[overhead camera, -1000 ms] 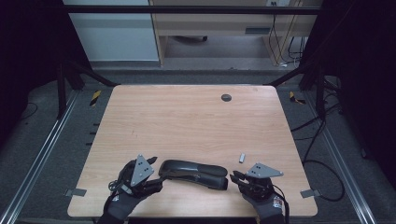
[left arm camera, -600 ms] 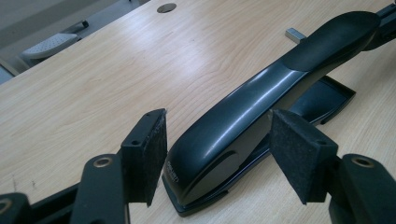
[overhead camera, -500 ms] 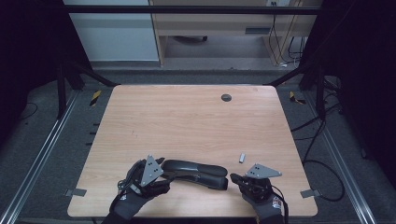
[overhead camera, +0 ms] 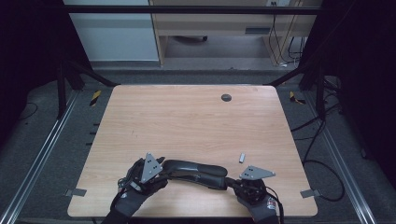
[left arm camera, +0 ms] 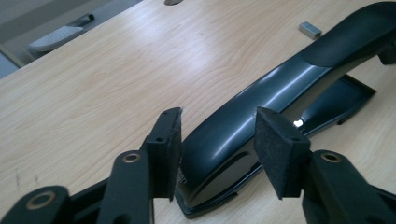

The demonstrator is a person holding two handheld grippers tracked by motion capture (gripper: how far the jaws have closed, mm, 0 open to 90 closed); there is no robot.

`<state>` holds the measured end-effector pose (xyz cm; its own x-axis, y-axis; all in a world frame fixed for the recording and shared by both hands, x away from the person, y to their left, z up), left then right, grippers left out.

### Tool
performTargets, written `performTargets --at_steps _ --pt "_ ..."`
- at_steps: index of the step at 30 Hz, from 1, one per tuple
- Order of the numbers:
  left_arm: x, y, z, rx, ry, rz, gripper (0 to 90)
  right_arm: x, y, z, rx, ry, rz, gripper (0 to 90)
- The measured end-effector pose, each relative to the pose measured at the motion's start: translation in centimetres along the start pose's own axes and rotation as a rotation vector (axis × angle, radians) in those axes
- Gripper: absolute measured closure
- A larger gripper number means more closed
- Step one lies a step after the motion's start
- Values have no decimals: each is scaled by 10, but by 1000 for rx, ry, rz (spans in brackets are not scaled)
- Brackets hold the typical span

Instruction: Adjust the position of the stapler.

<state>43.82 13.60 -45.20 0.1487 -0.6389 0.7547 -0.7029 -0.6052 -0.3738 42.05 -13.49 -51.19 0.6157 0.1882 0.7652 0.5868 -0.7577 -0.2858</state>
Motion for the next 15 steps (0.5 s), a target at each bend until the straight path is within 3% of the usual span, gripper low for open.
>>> performTargets --at_steps 8,15 --pt "-6 -10 -3 59 13 -75 610 -9 -10 14 28 -69 -16 900" --pt "-9 -16 -6 86 18 -97 607 -14 -15 21 36 -109 -34 900"
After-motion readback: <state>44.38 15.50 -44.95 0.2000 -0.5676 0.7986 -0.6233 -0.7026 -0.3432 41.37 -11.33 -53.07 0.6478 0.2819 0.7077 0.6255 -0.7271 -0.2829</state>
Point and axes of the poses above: each handheld gripper's, and its own axes: z roughly forward along the jaws, x roughly out of its top, y roughly to its right, the point moved 6 cm from there along z, roughly forward along the jaws, and after that the axes turned 11 degrees about z, right-handed, at the moved point
